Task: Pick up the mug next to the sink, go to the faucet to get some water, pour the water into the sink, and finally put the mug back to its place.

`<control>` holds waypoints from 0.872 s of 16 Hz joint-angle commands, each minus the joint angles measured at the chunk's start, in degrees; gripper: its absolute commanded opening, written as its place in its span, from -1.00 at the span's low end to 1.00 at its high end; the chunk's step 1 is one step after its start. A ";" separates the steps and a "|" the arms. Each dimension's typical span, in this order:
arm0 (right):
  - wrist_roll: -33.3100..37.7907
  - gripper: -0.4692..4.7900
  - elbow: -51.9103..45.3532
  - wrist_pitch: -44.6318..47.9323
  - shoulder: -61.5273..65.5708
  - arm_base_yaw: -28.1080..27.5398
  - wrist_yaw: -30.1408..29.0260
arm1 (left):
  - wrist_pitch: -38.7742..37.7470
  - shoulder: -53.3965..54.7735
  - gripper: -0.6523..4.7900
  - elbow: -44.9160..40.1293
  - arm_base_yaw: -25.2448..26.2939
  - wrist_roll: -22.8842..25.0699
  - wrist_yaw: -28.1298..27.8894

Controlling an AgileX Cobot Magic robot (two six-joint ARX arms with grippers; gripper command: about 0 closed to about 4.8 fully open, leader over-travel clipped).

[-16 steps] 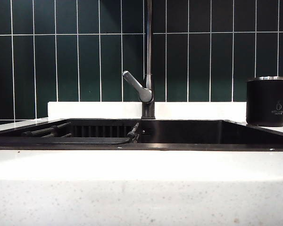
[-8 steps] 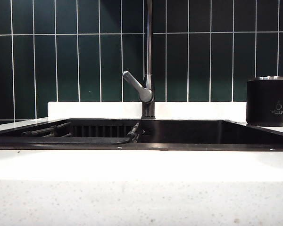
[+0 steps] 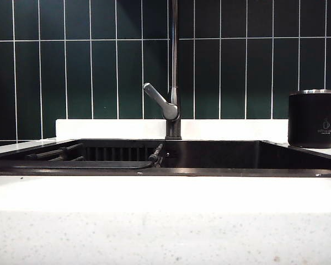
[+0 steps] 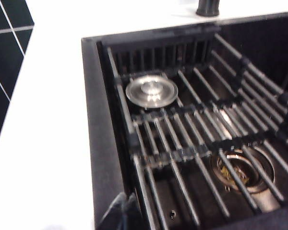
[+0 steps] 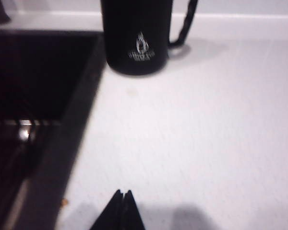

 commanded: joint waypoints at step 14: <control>-3.45 -0.84 -0.33 6.69 0.00 -0.07 1.18 | 13.68 -0.24 -0.78 -5.11 -0.02 -0.31 3.82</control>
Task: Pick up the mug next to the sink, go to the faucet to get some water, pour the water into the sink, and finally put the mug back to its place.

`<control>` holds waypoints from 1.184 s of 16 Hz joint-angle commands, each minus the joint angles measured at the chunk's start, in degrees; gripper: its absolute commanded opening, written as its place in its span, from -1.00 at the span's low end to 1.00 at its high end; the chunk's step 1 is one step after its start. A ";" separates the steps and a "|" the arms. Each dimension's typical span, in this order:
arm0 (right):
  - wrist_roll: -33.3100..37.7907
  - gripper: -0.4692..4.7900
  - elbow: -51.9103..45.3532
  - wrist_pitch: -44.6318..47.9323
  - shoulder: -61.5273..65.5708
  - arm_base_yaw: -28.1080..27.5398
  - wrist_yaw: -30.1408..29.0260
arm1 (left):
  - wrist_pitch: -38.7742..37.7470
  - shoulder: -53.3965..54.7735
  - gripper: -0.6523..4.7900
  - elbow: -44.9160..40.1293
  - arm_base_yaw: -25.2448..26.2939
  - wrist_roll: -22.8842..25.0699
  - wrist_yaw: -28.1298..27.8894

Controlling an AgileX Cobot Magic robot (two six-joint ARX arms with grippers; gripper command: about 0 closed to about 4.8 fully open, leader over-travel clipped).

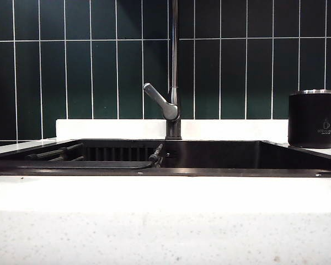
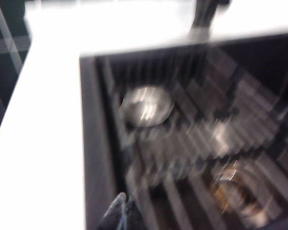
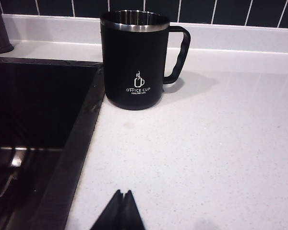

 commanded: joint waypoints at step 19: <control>-0.20 -0.84 -0.33 0.17 0.00 -0.09 0.42 | -3.63 -16.50 -0.78 0.15 0.04 0.11 -0.59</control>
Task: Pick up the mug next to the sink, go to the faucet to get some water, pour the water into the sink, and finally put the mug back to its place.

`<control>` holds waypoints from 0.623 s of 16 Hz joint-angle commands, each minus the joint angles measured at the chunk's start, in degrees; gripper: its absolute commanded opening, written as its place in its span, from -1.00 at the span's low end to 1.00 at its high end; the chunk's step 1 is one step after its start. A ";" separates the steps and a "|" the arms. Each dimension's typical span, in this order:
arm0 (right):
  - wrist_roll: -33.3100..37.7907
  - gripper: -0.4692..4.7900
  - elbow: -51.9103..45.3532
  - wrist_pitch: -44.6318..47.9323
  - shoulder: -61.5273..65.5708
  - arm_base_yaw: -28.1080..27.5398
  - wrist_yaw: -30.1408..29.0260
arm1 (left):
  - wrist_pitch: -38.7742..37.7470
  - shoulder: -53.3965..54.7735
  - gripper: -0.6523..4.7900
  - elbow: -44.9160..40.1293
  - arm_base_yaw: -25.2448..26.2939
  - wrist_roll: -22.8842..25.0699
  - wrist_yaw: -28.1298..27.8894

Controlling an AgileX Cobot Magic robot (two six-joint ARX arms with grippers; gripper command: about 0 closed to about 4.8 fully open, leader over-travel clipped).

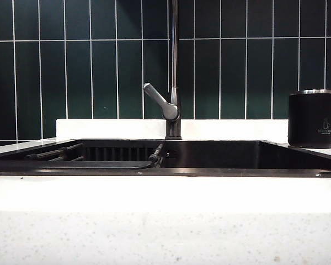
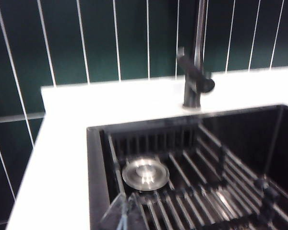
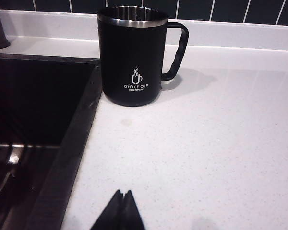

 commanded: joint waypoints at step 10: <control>-0.04 -0.84 -0.33 0.81 -0.02 -0.04 0.11 | -5.03 -5.53 -0.78 0.04 7.43 -0.48 0.02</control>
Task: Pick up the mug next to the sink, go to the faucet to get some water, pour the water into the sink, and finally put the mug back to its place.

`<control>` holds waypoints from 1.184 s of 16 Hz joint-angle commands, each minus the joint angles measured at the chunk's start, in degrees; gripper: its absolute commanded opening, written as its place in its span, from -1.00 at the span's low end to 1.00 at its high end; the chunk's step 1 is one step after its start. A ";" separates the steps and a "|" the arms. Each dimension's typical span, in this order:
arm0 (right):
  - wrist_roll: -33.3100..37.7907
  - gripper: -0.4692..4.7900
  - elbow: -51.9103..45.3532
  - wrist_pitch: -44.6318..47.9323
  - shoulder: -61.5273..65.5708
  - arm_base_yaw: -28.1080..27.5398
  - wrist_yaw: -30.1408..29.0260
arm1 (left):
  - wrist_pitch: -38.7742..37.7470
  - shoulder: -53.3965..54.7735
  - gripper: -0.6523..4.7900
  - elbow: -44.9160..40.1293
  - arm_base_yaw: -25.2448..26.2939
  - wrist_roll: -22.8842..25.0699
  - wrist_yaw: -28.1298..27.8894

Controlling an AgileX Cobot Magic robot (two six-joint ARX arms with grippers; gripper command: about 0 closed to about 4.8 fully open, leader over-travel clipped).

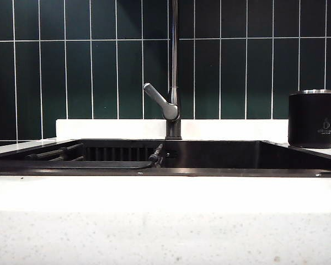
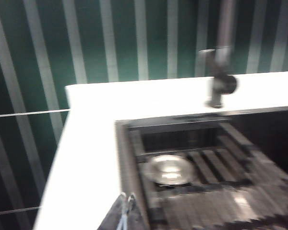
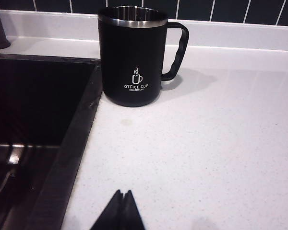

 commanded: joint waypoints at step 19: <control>-0.04 -0.84 -0.33 0.68 -2.27 -0.07 0.11 | 0.70 -0.02 -0.78 0.15 11.04 -0.39 4.50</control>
